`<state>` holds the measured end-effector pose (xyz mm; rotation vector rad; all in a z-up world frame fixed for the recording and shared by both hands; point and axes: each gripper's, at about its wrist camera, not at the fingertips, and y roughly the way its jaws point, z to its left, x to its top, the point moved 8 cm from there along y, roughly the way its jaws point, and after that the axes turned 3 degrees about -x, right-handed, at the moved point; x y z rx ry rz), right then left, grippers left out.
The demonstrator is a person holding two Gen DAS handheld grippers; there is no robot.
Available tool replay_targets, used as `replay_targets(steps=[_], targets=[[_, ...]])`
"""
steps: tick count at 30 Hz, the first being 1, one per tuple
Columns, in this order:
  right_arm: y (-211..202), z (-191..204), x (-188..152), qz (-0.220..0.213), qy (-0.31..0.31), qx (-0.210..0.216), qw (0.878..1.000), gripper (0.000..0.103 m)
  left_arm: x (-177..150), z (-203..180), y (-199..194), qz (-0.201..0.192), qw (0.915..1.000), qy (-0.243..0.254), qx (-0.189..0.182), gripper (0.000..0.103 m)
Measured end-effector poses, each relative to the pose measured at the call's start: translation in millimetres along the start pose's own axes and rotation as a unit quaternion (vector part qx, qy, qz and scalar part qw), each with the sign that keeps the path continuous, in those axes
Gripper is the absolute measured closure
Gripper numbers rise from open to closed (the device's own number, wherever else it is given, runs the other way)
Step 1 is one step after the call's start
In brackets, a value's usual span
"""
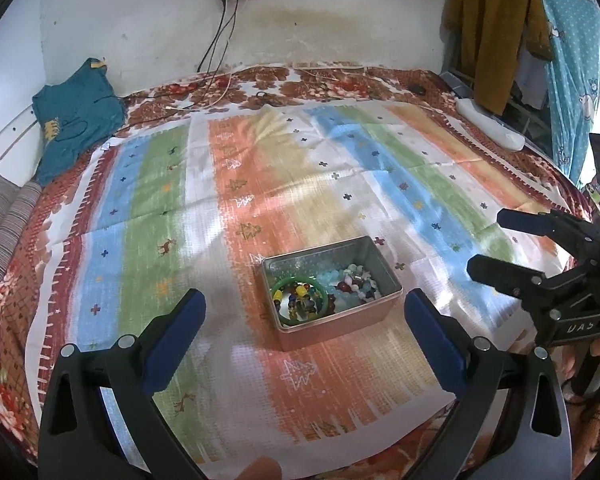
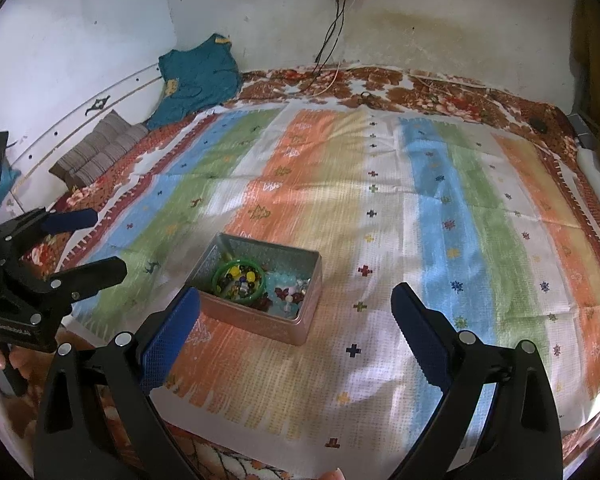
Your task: Organize jewelry
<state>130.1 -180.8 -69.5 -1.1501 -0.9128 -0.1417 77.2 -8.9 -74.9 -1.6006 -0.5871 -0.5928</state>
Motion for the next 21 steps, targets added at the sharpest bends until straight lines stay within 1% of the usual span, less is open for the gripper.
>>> replay_targets(steps=[5, 9, 21], targets=[[0.9, -1.0, -2.0, 0.002, 0.002, -0.002, 1.0, 0.006, -0.3, 1.3, 0.3, 0.0, 1.0, -0.002, 0.009, 0.005], [1.8, -1.1, -2.2, 0.003, -0.001, -0.001, 1.0, 0.006, -0.4, -0.4, -0.9, -0.002, 1.0, -0.002, 0.004, 0.005], [2.8, -0.6, -4.4, 0.004, -0.004, -0.004, 1.0, 0.006, -3.0, 0.7, 2.7, 0.002, 0.9999, -0.003, 0.014, 0.005]])
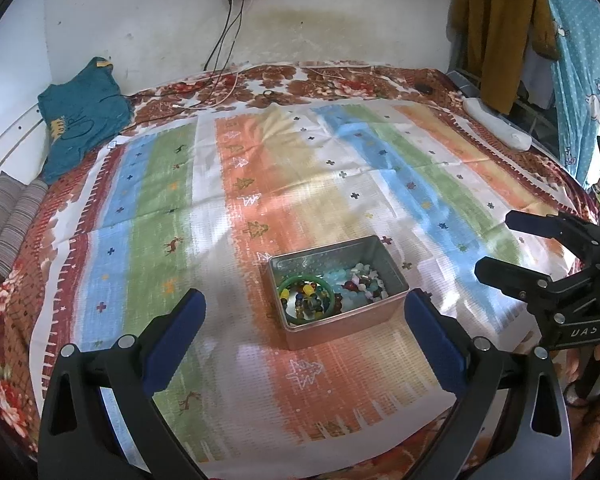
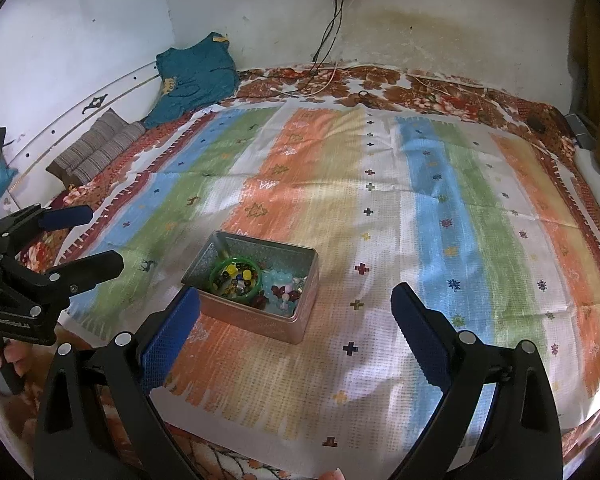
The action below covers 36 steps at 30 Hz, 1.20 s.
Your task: Organize jewelry
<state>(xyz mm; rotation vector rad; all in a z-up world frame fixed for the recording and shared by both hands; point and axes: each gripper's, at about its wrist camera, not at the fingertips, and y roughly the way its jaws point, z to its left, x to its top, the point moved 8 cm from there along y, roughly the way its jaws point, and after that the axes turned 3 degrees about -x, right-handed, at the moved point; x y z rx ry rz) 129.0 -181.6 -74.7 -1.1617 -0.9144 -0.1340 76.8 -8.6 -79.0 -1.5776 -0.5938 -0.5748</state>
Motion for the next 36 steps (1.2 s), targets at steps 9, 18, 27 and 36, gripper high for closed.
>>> replay_targets(steps=[9, 18, 27, 36], targets=[[0.0, -0.3, 0.4, 0.001, 0.0, -0.001, 1.0, 0.005, 0.8, -0.8, -0.4, -0.001, 1.0, 0.002, -0.002, 0.005], [-0.2, 0.3, 0.6, 0.0, 0.0, 0.004, 1.0, 0.005, 0.6, -1.8, 0.0, -0.001, 1.0, 0.002, -0.002, 0.005], [-1.3, -2.5, 1.3, -0.002, 0.003, 0.003, 1.0, 0.005, 2.4, 0.2, -3.4, -0.006, 1.0, 0.001, -0.004, 0.005], [-1.1, -3.4, 2.1, -0.002, 0.003, 0.003, 1.0, 0.005, 2.5, 0.7, -3.8, -0.007, 1.0, 0.002, -0.003, 0.005]])
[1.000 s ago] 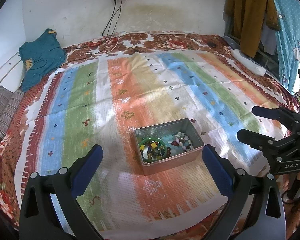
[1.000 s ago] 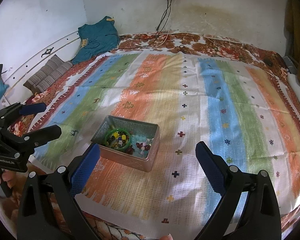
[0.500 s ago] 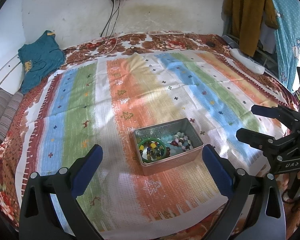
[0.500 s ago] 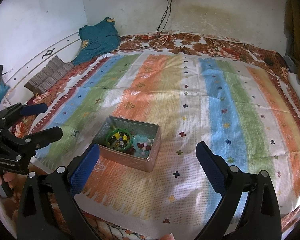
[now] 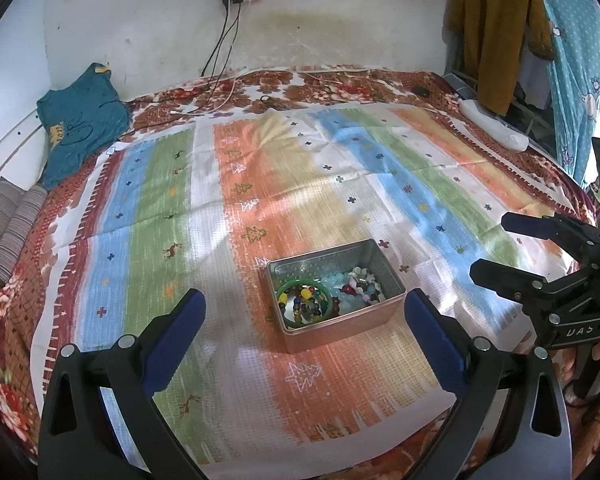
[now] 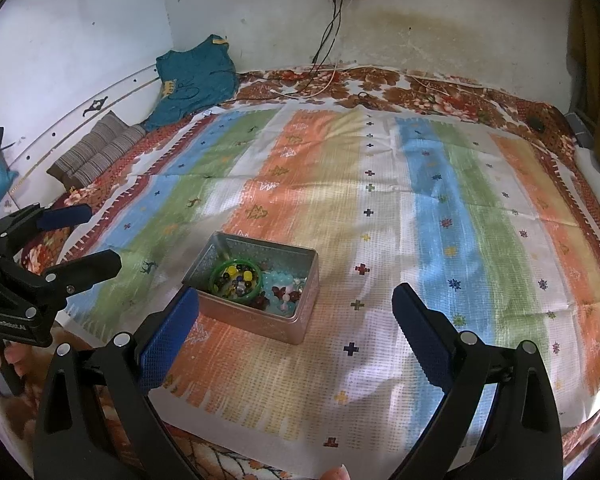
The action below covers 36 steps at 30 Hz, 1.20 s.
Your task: Organize jewelry
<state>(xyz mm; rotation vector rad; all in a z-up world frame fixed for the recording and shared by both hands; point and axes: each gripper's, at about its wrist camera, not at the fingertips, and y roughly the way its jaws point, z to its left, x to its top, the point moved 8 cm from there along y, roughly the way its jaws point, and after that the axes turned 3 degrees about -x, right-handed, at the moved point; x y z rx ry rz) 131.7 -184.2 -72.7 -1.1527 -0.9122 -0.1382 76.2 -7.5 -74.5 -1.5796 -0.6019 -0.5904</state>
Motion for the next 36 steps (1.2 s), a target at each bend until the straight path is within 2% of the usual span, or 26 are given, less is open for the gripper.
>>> replay_targets(steps=[36], targets=[[-0.3, -1.2, 0.3, -0.001, -0.002, 0.0, 1.0, 0.005, 8.0, -1.4, -5.6, -0.013, 0.9999, 0.003, -0.006, 0.005]])
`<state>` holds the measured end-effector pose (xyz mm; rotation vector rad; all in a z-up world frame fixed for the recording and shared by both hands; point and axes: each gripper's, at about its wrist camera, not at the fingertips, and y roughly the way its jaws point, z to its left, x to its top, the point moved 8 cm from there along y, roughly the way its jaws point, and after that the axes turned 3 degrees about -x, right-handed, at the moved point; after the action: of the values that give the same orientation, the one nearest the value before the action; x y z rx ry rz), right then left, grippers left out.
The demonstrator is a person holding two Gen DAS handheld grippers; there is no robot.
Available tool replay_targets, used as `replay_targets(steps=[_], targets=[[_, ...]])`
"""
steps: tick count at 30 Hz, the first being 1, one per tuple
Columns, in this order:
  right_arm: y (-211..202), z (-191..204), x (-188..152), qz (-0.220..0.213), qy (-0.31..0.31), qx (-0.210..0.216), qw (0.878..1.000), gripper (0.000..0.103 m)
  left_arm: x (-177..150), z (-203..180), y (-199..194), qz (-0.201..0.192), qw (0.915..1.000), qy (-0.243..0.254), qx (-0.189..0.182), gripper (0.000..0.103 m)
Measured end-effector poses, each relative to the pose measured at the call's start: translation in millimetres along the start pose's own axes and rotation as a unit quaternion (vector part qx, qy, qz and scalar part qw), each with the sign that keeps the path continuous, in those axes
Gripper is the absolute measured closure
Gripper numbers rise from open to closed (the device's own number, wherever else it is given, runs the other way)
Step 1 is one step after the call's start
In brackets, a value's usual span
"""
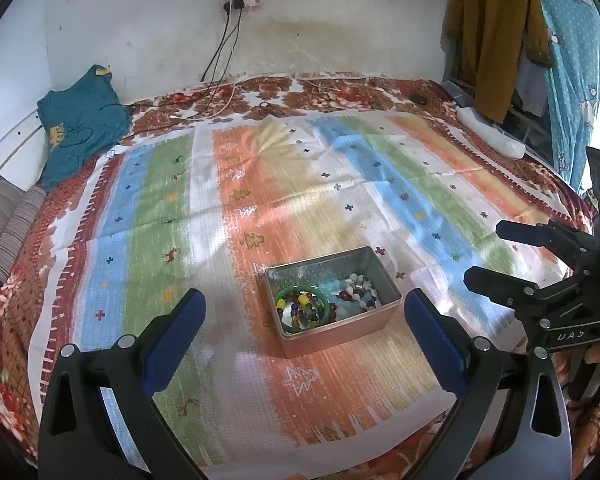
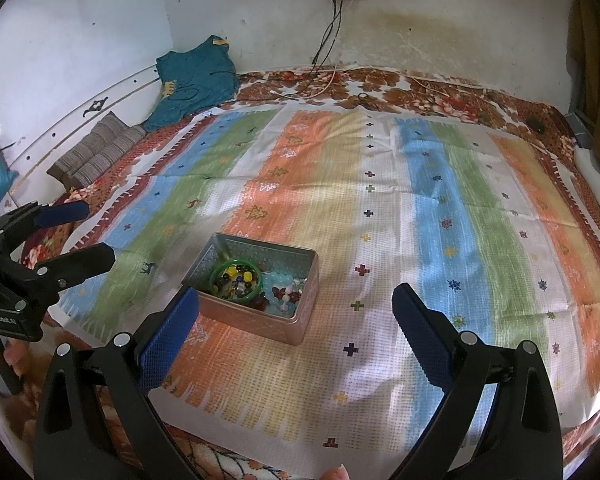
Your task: Organize jewelry
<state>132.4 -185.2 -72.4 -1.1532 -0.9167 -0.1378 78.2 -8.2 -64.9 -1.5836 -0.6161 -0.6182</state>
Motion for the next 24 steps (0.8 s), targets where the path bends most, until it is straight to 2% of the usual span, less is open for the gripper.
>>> replay_targets(steps=[24], targets=[[-2.9, -1.3, 3.6, -0.009, 0.002, -0.001, 1.0, 0.005, 0.0, 0.8, -9.5, -0.02, 0.9997, 0.001, 0.011, 0.005]])
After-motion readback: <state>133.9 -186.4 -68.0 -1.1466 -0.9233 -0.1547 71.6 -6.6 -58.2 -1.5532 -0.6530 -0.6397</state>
